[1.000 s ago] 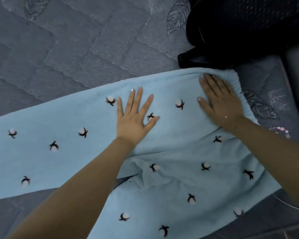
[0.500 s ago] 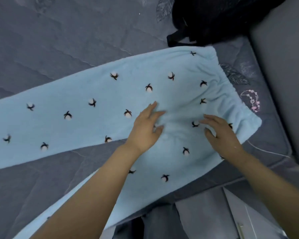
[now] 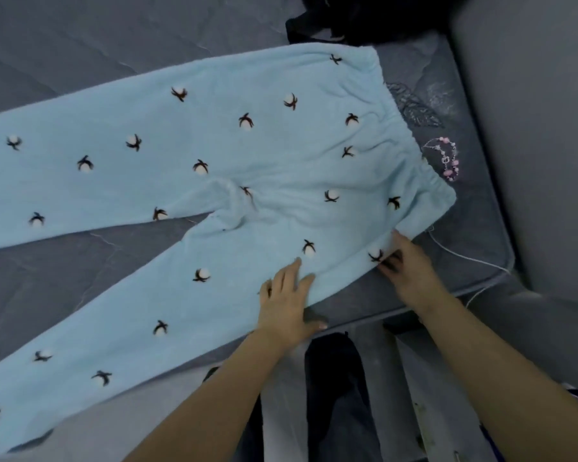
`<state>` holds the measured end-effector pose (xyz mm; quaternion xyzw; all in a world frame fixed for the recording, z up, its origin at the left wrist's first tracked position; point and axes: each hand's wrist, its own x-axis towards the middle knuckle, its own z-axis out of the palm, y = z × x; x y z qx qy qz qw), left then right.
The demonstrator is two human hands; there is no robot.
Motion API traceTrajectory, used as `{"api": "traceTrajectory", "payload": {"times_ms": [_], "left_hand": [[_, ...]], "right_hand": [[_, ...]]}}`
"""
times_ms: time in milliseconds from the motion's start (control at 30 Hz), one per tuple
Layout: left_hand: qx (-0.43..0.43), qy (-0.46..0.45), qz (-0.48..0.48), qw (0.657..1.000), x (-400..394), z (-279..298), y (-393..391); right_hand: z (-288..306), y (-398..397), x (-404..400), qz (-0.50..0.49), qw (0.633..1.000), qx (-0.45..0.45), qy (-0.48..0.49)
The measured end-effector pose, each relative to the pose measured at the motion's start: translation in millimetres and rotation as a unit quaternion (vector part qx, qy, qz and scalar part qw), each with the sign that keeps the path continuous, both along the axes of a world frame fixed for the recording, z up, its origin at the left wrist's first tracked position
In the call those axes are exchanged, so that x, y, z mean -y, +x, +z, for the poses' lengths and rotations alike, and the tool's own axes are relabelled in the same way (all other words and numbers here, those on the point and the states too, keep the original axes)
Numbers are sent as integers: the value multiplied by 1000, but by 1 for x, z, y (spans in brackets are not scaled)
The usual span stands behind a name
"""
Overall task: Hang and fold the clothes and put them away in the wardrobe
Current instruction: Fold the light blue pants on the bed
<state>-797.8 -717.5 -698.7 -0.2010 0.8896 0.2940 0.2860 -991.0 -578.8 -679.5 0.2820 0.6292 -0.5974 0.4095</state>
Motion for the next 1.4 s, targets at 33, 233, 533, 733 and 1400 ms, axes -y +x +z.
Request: {"api": "traceTrajectory", "payload": {"times_ms": [33, 233, 533, 733, 1400], "left_hand": [[20, -42, -21, 999, -11, -5, 3], [-174, -106, 127, 971, -31, -2, 3], [-115, 8, 162, 980, -24, 48, 10], [-85, -98, 114, 985, -24, 84, 5], [-182, -89, 386, 900, 303, 121, -92]], "right_hand": [[-2, -8, 5, -25, 999, 4, -29], [-1, -36, 12, -118, 993, 2, 15], [29, -43, -31, -94, 994, -13, 45], [62, -50, -23, -88, 996, 15, -3], [90, -132, 202, -2, 997, -52, -52]]}}
